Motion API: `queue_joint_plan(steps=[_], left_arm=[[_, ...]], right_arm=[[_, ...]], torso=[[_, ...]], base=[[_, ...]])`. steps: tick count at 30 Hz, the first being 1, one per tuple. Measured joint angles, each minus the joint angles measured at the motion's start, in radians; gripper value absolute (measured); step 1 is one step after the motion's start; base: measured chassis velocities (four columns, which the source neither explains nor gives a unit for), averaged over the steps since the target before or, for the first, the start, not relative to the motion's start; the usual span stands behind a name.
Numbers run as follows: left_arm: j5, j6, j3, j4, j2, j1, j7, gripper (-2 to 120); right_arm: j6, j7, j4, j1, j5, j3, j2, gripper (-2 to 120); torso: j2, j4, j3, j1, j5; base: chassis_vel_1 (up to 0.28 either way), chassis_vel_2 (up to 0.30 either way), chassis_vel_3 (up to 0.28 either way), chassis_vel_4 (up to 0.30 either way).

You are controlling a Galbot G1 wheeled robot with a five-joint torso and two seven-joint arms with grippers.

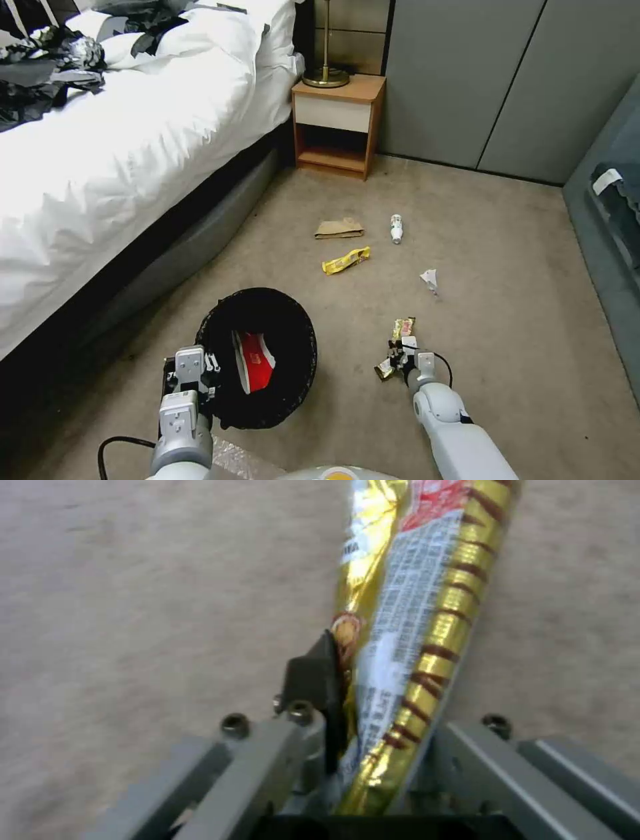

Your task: Pick up the trash bin, then pick up the garbage from the floor and place it into the trash bin.

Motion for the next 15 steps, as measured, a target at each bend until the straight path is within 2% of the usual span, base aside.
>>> queue_joint_plan(steps=[3, 5, 7, 9, 15], left_arm=[[0.0, 0.0, 0.001, 0.002, -0.001, -0.002, 0.0, 1], [0.0, 0.0, 0.005, 0.005, -0.002, -0.004, 0.0, 1], [0.0, 0.0, 0.006, 0.005, -0.002, -0.004, 0.0, 1], [0.0, 0.0, 0.009, 0.006, -0.003, -0.004, 0.0, 1], [0.001, 0.0, 0.009, 0.007, -0.003, -0.004, 0.0, 1]], right_arm=[[0.004, 0.0, 0.051, -0.017, 0.0, -0.008, -0.006, 0], [0.008, 0.0, 0.131, -0.048, 0.016, -0.025, -0.017, 0], [0.008, 0.0, 0.158, -0.058, 0.023, -0.031, -0.019, 0], [0.009, -0.001, 0.235, -0.09, 0.041, -0.048, -0.028, 0], [0.036, -0.014, 0.37, -0.148, 0.059, -0.087, -0.04, 0]], torso=[[0.0, 0.0, 0.0, 0.0, -0.0006], [0.0, -0.0008, 0.0, 0.0, -0.0014], [0.0, -0.0011, 0.0, 0.0, -0.0012], [0.0, -0.001, 0.0, 0.0, -0.0025], [0.0, -0.0012, 0.0, 0.0, -0.0023]], base=[[0.0, 0.0, 0.0, 0.0], [0.0, 0.0, 0.0, 0.0], [0.0, 0.0, 0.0, 0.0], [0.0, 0.0, 0.0, 0.0], [0.0, 0.0, 0.0, 0.0]])
